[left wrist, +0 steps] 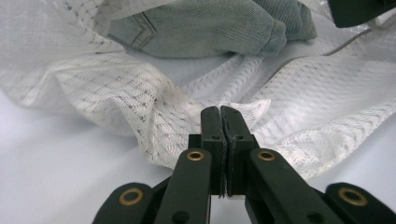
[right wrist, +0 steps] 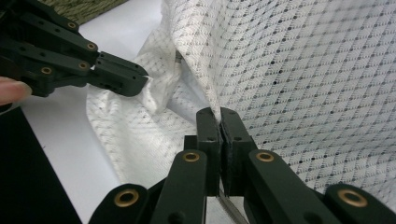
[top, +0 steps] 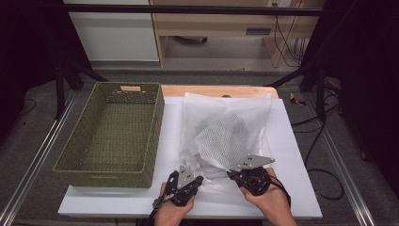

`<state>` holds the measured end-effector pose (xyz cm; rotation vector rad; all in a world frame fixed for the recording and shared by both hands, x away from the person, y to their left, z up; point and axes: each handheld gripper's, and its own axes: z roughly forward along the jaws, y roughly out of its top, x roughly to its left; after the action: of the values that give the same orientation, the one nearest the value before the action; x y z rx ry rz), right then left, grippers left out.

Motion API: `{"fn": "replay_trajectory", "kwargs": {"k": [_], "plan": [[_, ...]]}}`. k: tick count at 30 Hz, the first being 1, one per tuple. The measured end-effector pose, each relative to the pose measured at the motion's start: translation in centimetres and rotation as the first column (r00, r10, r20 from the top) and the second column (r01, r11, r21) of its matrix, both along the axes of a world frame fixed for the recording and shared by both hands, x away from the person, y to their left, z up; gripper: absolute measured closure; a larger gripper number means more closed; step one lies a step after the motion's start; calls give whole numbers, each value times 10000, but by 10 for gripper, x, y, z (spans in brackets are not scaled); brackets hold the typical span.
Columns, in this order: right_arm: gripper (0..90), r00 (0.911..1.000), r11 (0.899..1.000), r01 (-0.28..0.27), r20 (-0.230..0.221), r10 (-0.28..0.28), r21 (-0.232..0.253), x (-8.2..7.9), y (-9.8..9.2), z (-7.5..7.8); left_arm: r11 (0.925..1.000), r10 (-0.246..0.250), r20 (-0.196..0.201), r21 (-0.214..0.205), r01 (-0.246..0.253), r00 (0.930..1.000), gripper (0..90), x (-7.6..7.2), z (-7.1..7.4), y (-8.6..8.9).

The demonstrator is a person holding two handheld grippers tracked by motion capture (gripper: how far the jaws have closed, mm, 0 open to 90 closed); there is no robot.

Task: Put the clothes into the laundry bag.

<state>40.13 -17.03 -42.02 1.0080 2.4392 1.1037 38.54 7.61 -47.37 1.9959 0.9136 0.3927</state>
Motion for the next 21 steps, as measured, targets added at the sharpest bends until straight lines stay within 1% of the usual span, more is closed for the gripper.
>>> {"fn": "replay_trajectory", "kwargs": {"k": [5, 8, 9, 13, 17, 19, 21], "plan": [[884, 9996, 9996, -229, -139, 227, -154, -5, 6, -3, 10000, -16, 25, -96, 16, 10000, 888, -14, 1, 8], [883, 9991, 9987, -351, -233, 342, -359, -7, 8, -7, 10000, -90, 3, 14, 90, 10000, 884, -20, 1, 10], [884, 9989, 9980, -373, -296, 359, -506, -8, 8, -9, 10000, -53, 1, -15, 53, 10000, 884, -22, 0, 11], [883, 9978, 9970, -430, -532, 396, -641, -8, 7, -16, 10000, 10, -19, 13, -10, 10000, 883, -27, -1, 16], [883, 9959, 9954, -494, -792, 429, -826, -7, 7, -22, 9999, 15, -119, 164, -14, 9999, 880, -33, -2, 21], [883, 9956, 9943, -514, -824, 437, -938, -7, 7, -24, 9997, 33, -150, 233, -30, 9999, 876, -36, -4, 25], [882, 9952, 9935, -555, -863, 469, -991, -7, 6, -26, 9998, 82, -160, 206, -78, 9998, 875, -38, -4, 27]]}}
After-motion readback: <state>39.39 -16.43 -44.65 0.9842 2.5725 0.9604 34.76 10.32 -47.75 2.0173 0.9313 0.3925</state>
